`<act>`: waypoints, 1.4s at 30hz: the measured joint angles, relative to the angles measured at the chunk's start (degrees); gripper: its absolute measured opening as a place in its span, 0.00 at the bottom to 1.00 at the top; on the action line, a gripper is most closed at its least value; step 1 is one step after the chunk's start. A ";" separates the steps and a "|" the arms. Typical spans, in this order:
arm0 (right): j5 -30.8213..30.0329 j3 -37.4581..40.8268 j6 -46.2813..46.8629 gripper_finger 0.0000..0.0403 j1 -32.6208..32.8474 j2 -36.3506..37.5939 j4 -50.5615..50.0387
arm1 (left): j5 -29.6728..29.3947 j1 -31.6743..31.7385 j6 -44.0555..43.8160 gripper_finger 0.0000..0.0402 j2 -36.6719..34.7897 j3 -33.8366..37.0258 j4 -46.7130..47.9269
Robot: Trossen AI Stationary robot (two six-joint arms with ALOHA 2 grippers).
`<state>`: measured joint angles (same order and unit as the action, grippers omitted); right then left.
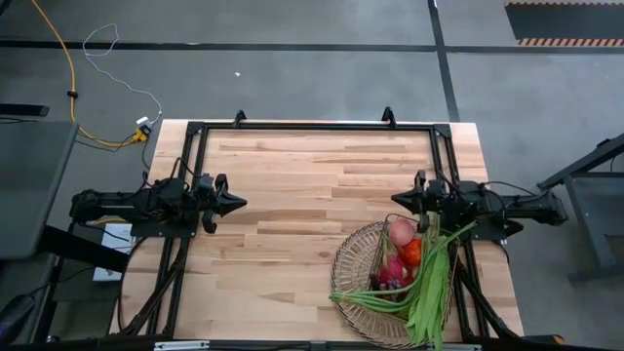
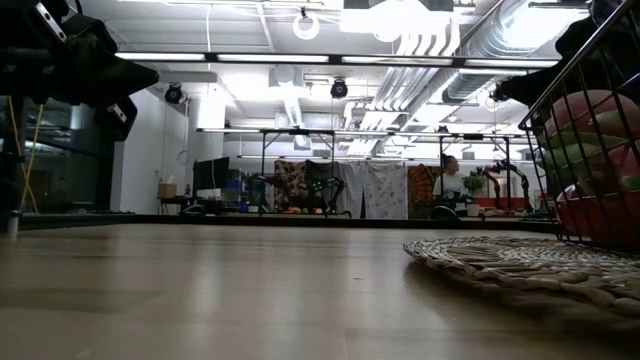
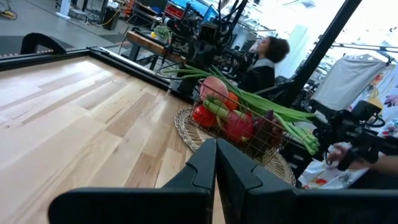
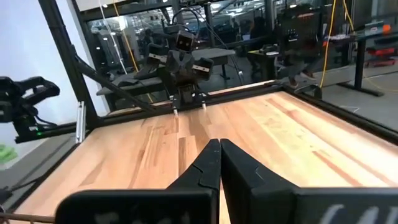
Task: Build produce basket
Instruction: Return to Home Position
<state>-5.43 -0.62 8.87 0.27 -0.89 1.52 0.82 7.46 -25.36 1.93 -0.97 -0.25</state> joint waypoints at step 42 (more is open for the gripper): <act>0.02 -0.04 6.14 0.00 0.00 0.00 -0.24 | 0.00 0.00 0.02 0.00 0.00 0.00 0.00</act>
<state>-5.41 -0.67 15.00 0.27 -0.89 1.28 0.82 7.46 -25.34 1.93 -0.97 -0.25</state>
